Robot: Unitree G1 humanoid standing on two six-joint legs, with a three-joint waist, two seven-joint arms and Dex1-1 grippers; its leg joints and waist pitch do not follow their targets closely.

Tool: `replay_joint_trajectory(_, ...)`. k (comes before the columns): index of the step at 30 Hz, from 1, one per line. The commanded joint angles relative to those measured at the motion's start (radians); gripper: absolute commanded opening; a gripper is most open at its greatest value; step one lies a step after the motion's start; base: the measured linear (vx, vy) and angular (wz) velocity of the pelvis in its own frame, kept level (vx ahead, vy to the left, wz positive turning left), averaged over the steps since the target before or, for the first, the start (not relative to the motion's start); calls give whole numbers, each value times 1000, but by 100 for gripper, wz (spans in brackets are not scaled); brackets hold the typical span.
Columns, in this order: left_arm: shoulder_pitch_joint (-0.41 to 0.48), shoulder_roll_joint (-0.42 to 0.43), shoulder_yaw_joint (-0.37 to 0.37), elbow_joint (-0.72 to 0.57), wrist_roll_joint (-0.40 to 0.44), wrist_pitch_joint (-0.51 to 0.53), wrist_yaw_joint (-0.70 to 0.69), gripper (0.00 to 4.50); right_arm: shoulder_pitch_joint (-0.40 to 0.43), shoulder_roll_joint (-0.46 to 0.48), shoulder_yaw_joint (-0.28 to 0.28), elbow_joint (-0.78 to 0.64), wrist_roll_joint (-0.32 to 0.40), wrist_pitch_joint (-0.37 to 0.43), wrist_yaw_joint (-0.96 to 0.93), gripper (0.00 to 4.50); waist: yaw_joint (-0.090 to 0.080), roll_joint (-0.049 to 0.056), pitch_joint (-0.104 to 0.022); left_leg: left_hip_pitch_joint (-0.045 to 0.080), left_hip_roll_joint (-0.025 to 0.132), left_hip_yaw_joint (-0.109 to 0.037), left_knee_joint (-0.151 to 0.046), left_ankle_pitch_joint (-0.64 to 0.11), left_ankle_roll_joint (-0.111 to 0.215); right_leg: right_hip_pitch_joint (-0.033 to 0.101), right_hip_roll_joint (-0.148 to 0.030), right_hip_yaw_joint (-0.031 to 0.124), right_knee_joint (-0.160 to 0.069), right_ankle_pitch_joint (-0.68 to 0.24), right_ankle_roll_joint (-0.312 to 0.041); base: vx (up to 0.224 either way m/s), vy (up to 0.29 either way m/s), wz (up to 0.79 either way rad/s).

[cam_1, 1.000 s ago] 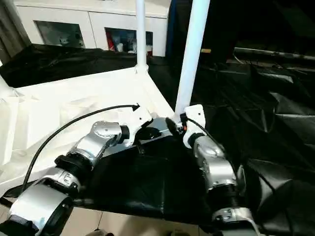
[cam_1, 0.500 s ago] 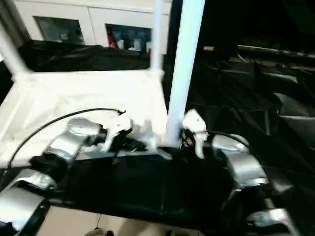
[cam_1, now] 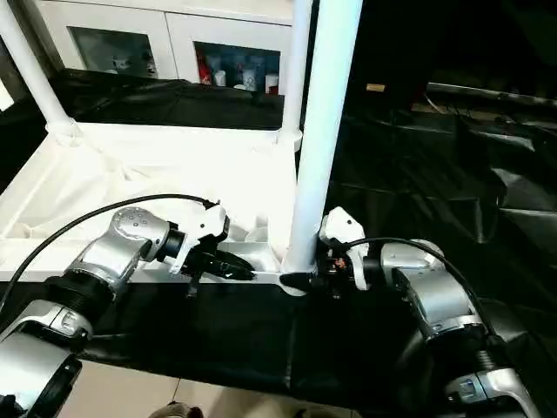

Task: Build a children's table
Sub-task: Rotate leg to tighten

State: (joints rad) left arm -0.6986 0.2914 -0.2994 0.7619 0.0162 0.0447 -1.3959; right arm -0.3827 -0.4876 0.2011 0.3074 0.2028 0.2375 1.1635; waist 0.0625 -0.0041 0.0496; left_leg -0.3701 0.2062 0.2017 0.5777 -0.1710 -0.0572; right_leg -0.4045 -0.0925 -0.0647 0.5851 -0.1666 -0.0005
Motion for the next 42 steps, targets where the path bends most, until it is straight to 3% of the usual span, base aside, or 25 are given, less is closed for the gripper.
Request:
replay_joint_trajectory(1,1,-1,-9,-27,-7,8,-21,0,2,1,-9,-25,26,14,13,295,2,-10,-62,14,29,-9,-61,-219,60,48,-47,37,-57,-199,-251,0,0,0)
replay_joint_trajectory(8,-2,-18,-2,-8,3,4,48,0,9,48,-47,11,27,-2,-78,269,1,-11,-65,15,29,-9,-60,-212,55,47,-49,37,-56,-191,-255,0,0,0)
replay_joint_trajectory(12,-46,-92,37,85,36,3,289,0,-15,143,-93,131,-35,-24,-332,267,-10,-14,-60,16,23,-13,-61,-271,19,41,-49,36,-70,-314,-219,0,0,0)
replay_joint_trajectory(13,-63,-138,53,117,41,20,393,0,-25,200,-124,171,-48,-19,-475,267,-13,-12,-59,19,23,-15,-63,-295,5,36,-51,36,-74,-362,-204,0,0,0)
replay_joint_trajectory(15,-72,-175,64,132,38,33,455,0,-31,244,-150,191,-54,-7,-585,267,-19,-15,-59,18,22,-19,-65,-305,-8,38,-51,35,-77,-390,-185,0,0,0)
replay_joint_trajectory(20,-86,-274,57,160,50,44,590,0,-30,348,-158,199,-86,17,-763,267,-27,-13,-59,18,16,-14,-62,-307,17,35,-47,38,-84,-376,-175,0,0,0)
replay_joint_trajectory(25,-91,-311,45,179,64,20,597,0,-15,407,-109,174,-113,-21,-757,267,-29,-9,-59,14,18,-18,-67,-313,19,37,-46,36,-86,-377,-159,0,0,0)
replay_joint_trajectory(27,-94,-302,47,181,67,8,586,0,-16,405,-111,170,-100,-33,-736,323,-29,-9,-58,14,18,-18,-68,-319,22,37,-46,36,-86,-375,-161,0,0,0)
replay_joint_trajectory(29,-92,-285,48,176,64,-1,563,0,-20,391,-125,162,-69,-25,-705,336,-30,-9,-57,14,18,-18,-68,-328,23,36,-46,36,-86,-381,-162,0,0,0)
replay_joint_trajectory(32,-79,-250,35,157,58,-21,489,0,-29,343,-121,146,-55,-14,-636,366,-28,-10,-59,12,19,-18,-67,-319,33,40,-48,37,-84,-363,-165,0,0,0)
replay_joint_trajectory(36,-47,-184,15,113,48,-45,335,0,-27,231,-71,106,-73,-41,-450,366,-23,-11,-62,10,20,-17,-65,-278,52,48,-49,36,-77,-298,-191,0,0,0)
replay_joint_trajectory(38,-37,-156,10,96,39,-54,267,0,-19,180,-46,84,-78,-69,-361,366,-23,-11,-60,10,22,-13,-63,-271,64,45,-50,38,-76,-281,-200,0,0,0)
replay_joint_trajectory(42,-19,-103,-5,62,20,-58,131,0,-6,113,-40,43,-43,-59,-222,366,-17,-10,-65,9,25,-13,-61,-229,77,51,-48,37,-62,-204,-233,0,0,0)
